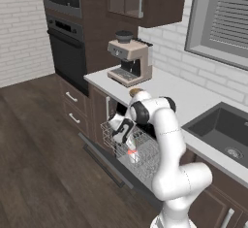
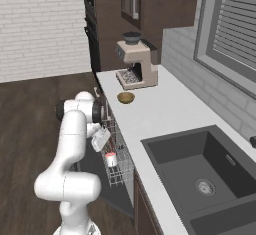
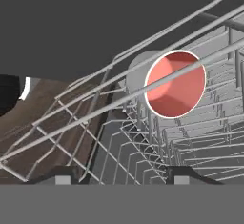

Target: Pick up the cup and bowl from the counter, place them in the dishwasher, and close the dishwasher door.

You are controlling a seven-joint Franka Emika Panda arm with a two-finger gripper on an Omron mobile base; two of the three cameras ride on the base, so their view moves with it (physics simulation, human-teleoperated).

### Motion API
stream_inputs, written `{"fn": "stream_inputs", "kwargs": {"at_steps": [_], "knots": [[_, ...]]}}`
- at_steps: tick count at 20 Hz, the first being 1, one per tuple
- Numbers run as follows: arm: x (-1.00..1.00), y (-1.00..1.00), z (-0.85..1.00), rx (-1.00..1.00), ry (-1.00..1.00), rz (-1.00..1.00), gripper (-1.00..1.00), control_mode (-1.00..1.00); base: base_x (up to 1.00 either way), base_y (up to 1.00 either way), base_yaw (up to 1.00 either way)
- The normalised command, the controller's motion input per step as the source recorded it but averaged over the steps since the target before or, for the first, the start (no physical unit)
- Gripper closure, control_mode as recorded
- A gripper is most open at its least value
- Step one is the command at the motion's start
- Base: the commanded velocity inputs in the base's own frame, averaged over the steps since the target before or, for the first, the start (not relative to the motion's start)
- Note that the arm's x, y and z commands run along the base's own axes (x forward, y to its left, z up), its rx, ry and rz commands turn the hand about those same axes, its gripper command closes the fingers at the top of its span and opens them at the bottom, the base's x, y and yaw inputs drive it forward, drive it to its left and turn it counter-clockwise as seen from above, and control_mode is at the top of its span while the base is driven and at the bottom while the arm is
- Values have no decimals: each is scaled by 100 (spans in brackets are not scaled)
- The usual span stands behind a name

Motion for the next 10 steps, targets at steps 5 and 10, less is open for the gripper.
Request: {"fn": "stream_inputs", "kwargs": {"at_steps": [5, 10], "knots": [[-51, 21, 100, -1, -15, 2, -100, -100, 0, 0, 0], [-41, 34, 100, -8, -27, 0, -100, -100, 0, 0, 0]]}}
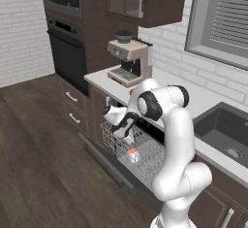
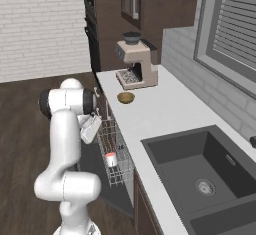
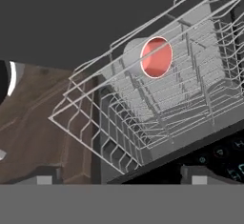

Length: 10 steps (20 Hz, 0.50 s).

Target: Pick up the cup and bowl from the counter, place them in the dishwasher, and close the dishwasher door.

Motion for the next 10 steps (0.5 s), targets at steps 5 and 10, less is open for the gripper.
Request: {"fn": "stream_inputs", "kwargs": {"at_steps": [5, 10], "knots": [[0, 9, 100, -7, -26, 0, -100, -100, 0, 0, 0], [5, 0, 100, -1, -19, 0, -100, -100, 0, 0, 0]]}}
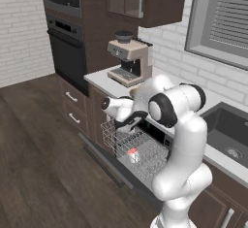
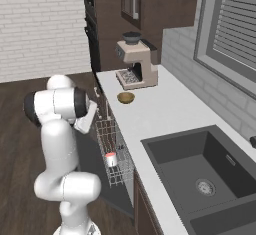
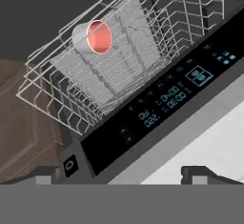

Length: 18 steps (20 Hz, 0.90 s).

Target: Pick up the cup and bowl from the counter, place them in the dishwasher, and close the dishwasher door.

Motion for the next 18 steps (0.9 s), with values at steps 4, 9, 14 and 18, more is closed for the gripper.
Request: {"fn": "stream_inputs", "kwargs": {"at_steps": [4, 9, 14, 18], "knots": [[10, 0, 100, 0, -13, 0, -100, -100, 0, 0, 0], [35, -5, 100, 2, -2, 0, -100, -100, 0, 0, 0], [78, -22, 71, 14, 3, -2, -100, -100, 0, 0, 0], [92, -43, -8, 14, 1, -3, -100, -100, 0, 0, 0]]}}
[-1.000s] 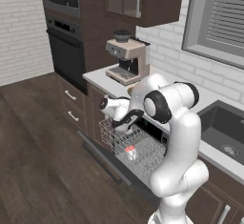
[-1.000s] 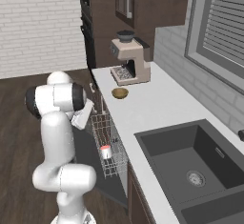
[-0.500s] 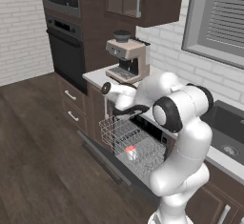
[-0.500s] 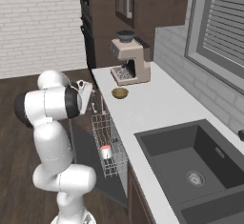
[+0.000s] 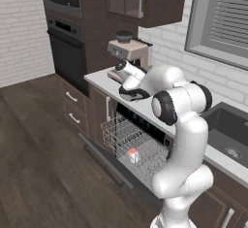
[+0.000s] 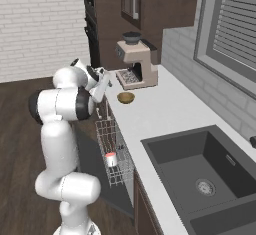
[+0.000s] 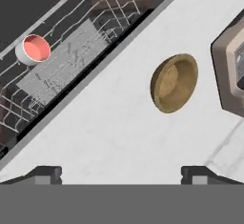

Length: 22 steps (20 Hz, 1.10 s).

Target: Pick up the cup and bowl from the counter, place them in the dishwasher, and close the dishwasher door.

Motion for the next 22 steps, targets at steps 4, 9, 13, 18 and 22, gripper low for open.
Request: {"fn": "stream_inputs", "kwargs": {"at_steps": [4, 9, 13, 18, 22], "knots": [[96, -22, -62, 12, 1, -8, -100, -100, 0, 0, 0], [61, -2, -48, 14, 0, -10, -100, -100, 0, 0, 0], [59, -6, -49, 12, 1, -9, -100, -100, 0, 0, 0], [65, -7, -56, 11, 1, -5, -100, -100, 0, 0, 0], [53, -2, -43, 10, 1, -3, -100, -100, 0, 0, 0]]}}
